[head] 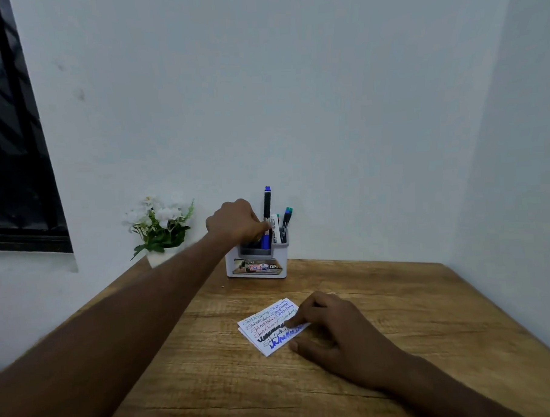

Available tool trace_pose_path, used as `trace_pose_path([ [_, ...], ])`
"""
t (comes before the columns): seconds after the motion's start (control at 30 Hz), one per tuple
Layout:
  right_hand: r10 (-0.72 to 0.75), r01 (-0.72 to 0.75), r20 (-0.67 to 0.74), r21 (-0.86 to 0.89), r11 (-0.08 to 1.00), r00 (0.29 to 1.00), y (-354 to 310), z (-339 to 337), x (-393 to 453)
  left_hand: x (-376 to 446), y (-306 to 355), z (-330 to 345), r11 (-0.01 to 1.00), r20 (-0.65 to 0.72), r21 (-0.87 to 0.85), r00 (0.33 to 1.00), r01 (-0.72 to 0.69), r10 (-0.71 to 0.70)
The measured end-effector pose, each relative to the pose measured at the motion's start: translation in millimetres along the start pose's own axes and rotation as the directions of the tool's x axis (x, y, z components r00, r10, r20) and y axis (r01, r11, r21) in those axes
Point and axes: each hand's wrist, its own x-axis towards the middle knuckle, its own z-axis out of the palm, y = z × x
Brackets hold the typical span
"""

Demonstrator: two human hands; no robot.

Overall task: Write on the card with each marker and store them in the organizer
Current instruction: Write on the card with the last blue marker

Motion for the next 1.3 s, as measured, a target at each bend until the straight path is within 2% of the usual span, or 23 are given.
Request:
trace_pose_path([
  [0.1, 0.004, -0.004, -0.002, 0.011, 1.000, 1.000, -0.3, 0.4, -0.3, -3.1, 1.1, -3.0, 1.000, -0.070, 0.030, 0.997, -0.007, 0.009],
  [0.4, 0.009, -0.009, -0.009, 0.001, 1.000, 1.000, -0.7, -0.2, 0.4, -9.2, 6.0, 7.9, 0.988, -0.111, 0.154, 0.993, -0.030, 0.048],
  [0.7, 0.012, -0.012, -0.008, -0.004, 1.000, 1.000, 0.2, 0.6, 1.2, -5.9, -5.8, -5.3, 0.997, -0.043, 0.083, 0.999, -0.010, 0.014],
  [0.8, 0.013, -0.013, -0.005, -0.014, 1.000, 1.000, 0.4, 0.9, 1.1, -10.4, -6.8, -10.4, 0.997, -0.087, 0.008, 0.994, -0.071, 0.071],
  [0.9, 0.000, 0.000, -0.002, -0.033, 0.999, 1.000, -0.1, 0.9, 1.2, -25.0, -9.3, -19.5, 0.988, -0.133, 0.018, 0.979, -0.154, 0.156],
  [1.03, -0.012, 0.012, 0.011, -0.074, 0.997, 1.000, -5.8, -0.1, 1.2, -64.7, -17.4, -25.3, 0.948, -0.265, -0.044, 0.919, -0.314, 0.292],
  [1.07, -0.012, 0.012, 0.005, -0.084, 0.996, 1.000, -8.3, -0.9, 1.5, -79.6, -18.0, -25.6, 0.931, -0.261, -0.074, 0.908, -0.358, 0.329],
  [1.1, -0.011, 0.011, -0.003, -0.092, 0.996, 1.000, -11.3, -1.0, 1.6, -95.8, -18.7, -24.6, 0.912, -0.212, -0.106, 0.905, -0.396, 0.368],
  [1.17, -0.010, 0.007, -0.026, -0.112, 0.994, 1.000, -16.9, -0.2, 3.0, -129.4, -20.1, -17.4, 0.874, -0.023, -0.115, 0.881, -0.471, 0.472],
  [1.23, 0.002, -0.010, -0.066, -0.126, 0.992, 0.998, -22.5, 0.5, 4.7, -158.6, -26.8, -1.3, 0.832, 0.160, -0.022, 0.819, -0.555, 0.551],
  [1.3, 0.034, -0.045, -0.097, -0.116, 0.992, 0.995, -27.6, 2.7, 4.7, -175.2, -42.7, 16.9, 0.807, 0.227, 0.022, 0.789, -0.590, 0.571],
])
